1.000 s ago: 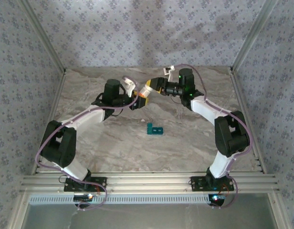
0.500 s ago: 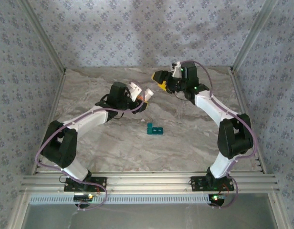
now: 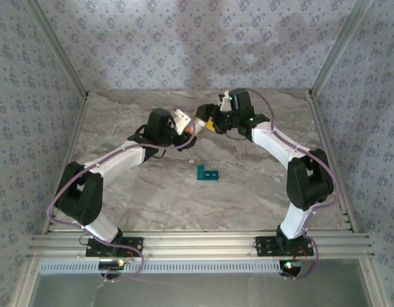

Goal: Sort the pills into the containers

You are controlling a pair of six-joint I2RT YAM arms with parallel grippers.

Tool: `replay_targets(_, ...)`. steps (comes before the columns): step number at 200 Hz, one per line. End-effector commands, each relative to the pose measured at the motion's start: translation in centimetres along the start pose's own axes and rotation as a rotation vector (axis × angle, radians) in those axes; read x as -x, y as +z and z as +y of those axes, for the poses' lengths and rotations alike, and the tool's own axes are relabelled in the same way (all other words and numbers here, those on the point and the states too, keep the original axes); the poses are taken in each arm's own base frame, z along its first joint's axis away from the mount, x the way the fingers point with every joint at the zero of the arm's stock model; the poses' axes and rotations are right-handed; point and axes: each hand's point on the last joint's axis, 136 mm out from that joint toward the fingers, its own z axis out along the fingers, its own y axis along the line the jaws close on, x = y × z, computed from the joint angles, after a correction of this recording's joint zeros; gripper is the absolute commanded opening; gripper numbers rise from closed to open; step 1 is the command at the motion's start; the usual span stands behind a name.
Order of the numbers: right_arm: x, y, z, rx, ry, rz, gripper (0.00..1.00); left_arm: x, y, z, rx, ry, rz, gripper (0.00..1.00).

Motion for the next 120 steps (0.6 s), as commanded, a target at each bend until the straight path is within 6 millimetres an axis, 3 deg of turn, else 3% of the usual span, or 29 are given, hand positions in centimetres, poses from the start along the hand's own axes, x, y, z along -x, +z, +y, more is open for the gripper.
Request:
replay_targets(1,-0.1,0.4,0.0,-0.009,-0.008,0.004,0.7,2.5,-0.9,-0.4,0.003,0.04,-0.054,0.0)
replay_targets(60,-0.1,0.0,-0.2,0.006,-0.036,-0.006,0.38,2.4,-0.8,-0.2,0.008,0.022,-0.058,0.0)
replay_targets(85,0.4,-0.5,0.1,0.065,-0.08,-0.039,0.36,2.7,-1.0,-0.2,-0.014,-0.011,-0.079,0.0)
replay_targets(120,1.0,-2.2,3.6,0.268,-0.252,-0.103,0.39,4.5,-2.5,-1.1,-0.176,-0.131,-0.173,0.0)
